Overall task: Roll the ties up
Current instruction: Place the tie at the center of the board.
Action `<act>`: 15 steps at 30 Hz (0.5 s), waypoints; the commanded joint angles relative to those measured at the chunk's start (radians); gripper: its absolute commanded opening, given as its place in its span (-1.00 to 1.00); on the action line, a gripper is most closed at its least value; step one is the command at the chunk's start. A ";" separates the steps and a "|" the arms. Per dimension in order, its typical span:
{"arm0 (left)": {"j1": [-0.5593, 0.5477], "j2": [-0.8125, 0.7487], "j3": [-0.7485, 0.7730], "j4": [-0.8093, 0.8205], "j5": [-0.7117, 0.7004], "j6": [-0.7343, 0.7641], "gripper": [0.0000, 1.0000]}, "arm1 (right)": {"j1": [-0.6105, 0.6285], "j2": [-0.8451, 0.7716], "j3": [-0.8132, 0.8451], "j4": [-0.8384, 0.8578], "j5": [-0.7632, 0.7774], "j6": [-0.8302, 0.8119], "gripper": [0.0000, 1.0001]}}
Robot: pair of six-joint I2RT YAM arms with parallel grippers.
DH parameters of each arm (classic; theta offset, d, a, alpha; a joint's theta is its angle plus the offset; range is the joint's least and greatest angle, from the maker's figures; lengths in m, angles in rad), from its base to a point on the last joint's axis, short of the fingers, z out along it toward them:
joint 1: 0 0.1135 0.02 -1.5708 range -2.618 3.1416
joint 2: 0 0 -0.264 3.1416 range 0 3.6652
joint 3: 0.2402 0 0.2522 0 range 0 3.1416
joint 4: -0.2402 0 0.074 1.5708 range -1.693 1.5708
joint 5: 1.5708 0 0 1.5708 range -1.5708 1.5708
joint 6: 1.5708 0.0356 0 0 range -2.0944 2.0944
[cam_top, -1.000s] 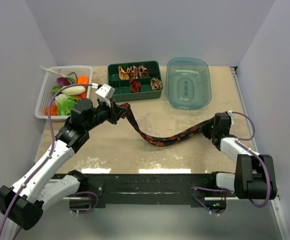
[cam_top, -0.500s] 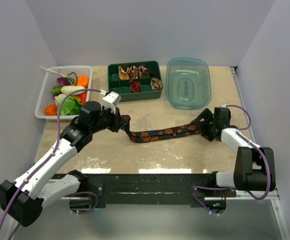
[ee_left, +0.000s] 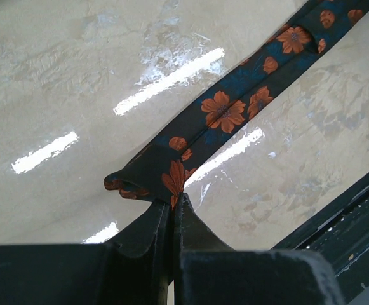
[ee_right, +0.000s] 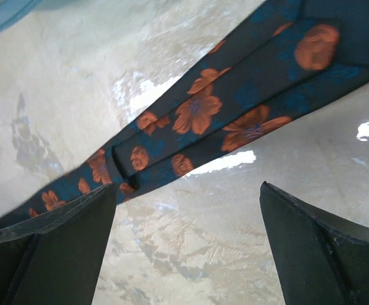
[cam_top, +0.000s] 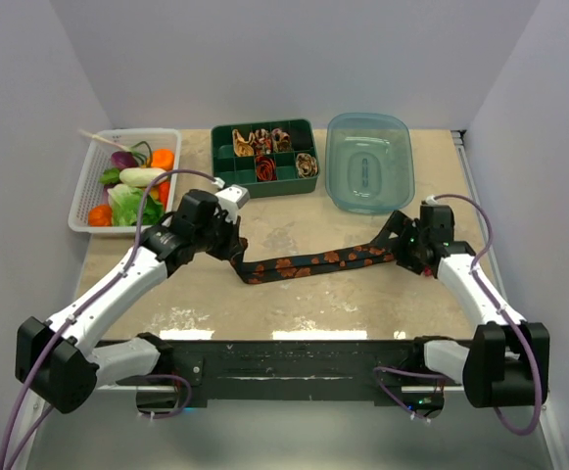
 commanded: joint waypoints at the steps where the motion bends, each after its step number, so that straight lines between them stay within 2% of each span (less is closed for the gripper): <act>1: -0.007 0.048 0.085 -0.075 -0.052 0.038 -1.00 | 0.159 0.035 0.132 -0.045 0.056 -0.077 0.97; 7: -0.007 0.084 0.141 -0.178 -0.122 0.032 -0.98 | 0.418 0.176 0.300 -0.042 0.168 -0.121 0.96; 15: -0.006 0.157 0.194 -0.337 -0.158 -0.007 -0.96 | 0.633 0.420 0.503 -0.031 0.197 -0.216 0.89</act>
